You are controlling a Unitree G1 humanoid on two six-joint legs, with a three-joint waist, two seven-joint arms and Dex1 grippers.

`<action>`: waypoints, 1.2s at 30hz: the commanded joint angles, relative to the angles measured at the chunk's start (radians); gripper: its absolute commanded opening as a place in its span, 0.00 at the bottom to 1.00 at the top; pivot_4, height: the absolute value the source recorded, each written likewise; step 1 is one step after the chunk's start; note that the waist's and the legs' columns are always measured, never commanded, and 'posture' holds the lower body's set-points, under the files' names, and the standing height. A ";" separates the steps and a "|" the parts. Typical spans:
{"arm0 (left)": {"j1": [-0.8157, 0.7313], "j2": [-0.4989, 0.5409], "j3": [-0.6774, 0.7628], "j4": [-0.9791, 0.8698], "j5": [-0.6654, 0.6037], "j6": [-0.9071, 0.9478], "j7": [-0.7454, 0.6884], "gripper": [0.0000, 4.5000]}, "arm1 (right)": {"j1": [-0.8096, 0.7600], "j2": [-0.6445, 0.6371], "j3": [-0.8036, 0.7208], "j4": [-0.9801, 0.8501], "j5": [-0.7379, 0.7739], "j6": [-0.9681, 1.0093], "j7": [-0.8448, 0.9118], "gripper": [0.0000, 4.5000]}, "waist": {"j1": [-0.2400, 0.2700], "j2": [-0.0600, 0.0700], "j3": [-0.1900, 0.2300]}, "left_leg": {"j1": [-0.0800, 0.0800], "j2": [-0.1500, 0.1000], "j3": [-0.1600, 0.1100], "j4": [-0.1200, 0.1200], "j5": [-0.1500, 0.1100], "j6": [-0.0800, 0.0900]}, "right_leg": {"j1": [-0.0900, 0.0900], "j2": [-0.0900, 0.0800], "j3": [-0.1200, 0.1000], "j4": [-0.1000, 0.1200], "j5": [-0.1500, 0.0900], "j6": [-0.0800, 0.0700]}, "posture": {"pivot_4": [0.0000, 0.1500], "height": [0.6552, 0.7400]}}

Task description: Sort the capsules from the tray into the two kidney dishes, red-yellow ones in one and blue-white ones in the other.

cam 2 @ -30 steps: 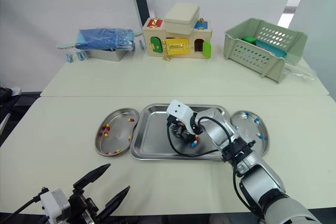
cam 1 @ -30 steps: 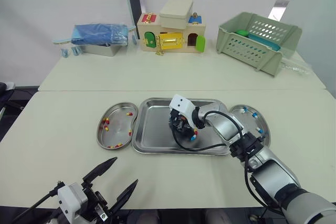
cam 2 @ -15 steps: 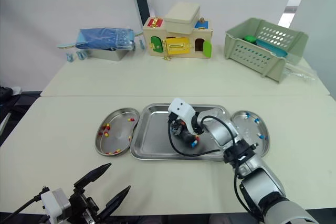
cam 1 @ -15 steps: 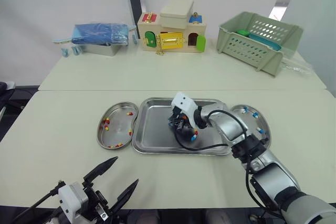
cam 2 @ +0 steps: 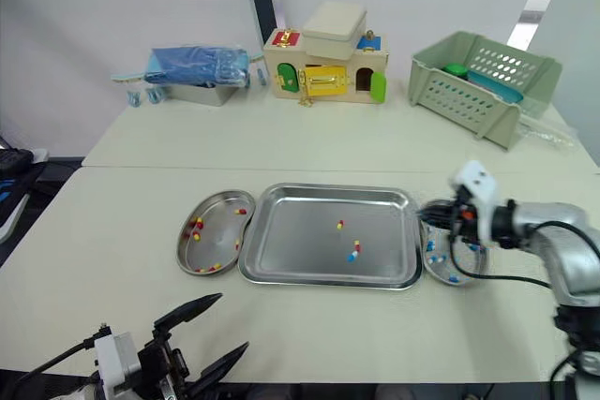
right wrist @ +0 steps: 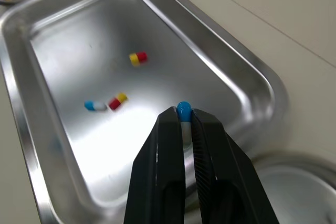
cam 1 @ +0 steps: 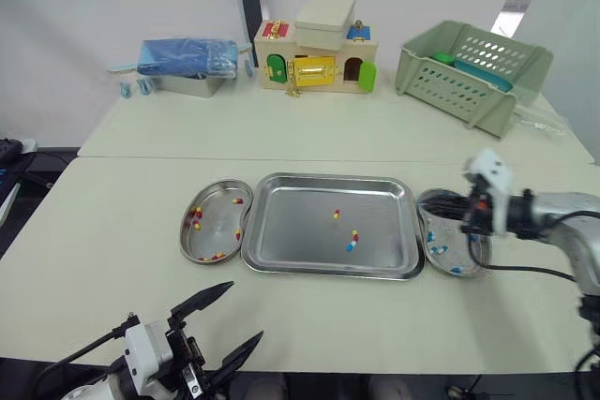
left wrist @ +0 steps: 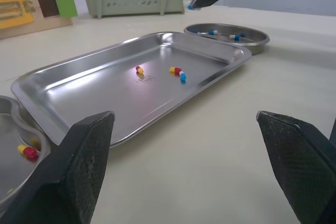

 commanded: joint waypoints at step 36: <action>-0.068 0.035 -0.030 0.021 -0.041 0.010 -0.086 1.00 | 0.216 -0.077 -0.093 0.035 0.040 -0.148 -0.065 0.99 | 0.000 0.000 0.000 | 0.002 0.000 0.000 0.001 0.000 0.000 | 0.003 0.000 0.000 0.000 0.000 0.000 | 1.00 1.00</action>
